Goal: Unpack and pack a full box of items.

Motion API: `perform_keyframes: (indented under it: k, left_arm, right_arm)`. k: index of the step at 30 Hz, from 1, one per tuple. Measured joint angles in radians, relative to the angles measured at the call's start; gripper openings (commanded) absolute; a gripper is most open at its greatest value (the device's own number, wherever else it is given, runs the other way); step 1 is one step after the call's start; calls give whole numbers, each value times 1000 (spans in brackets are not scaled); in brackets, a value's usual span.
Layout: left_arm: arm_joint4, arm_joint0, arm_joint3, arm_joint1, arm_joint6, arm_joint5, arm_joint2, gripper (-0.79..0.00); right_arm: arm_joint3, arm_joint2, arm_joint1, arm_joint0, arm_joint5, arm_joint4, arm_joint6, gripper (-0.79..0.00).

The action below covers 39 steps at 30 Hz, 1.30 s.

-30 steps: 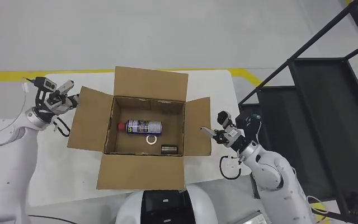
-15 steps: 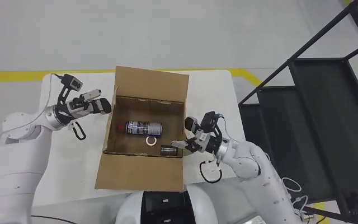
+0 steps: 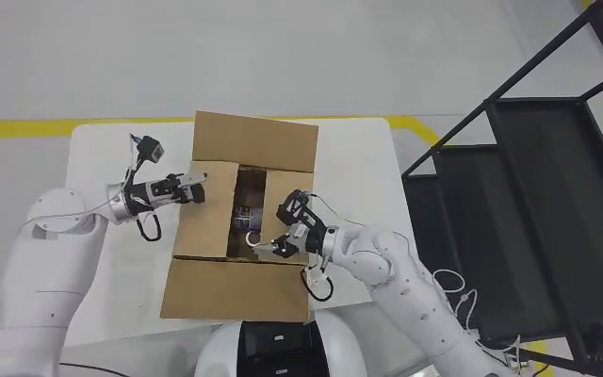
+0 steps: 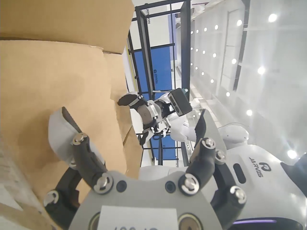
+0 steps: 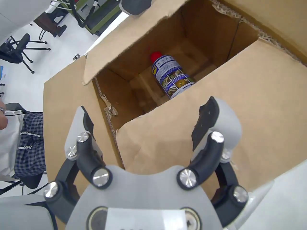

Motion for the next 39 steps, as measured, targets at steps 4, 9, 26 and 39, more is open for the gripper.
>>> perform_keyframes:
  k: [4,9,26,39]
  left_arm:
    - [36,-6,4,2,12,2,5,0]
    - [-2,-2,-7,3,16,9,-3,0]
    - [-189,55,-67,15,24,-8,-102,0]
    - [-122,78,-100,19,130,-21,-125,0]
  right_arm:
    - [-47,28,12,-35,-45,8,-15,0]
    - [-153,116,40,-143,-158,34,-18,0]
    - [-276,345,91,-421,-283,59,-45,0]
    - [-204,302,119,-402,-225,462,294,0]
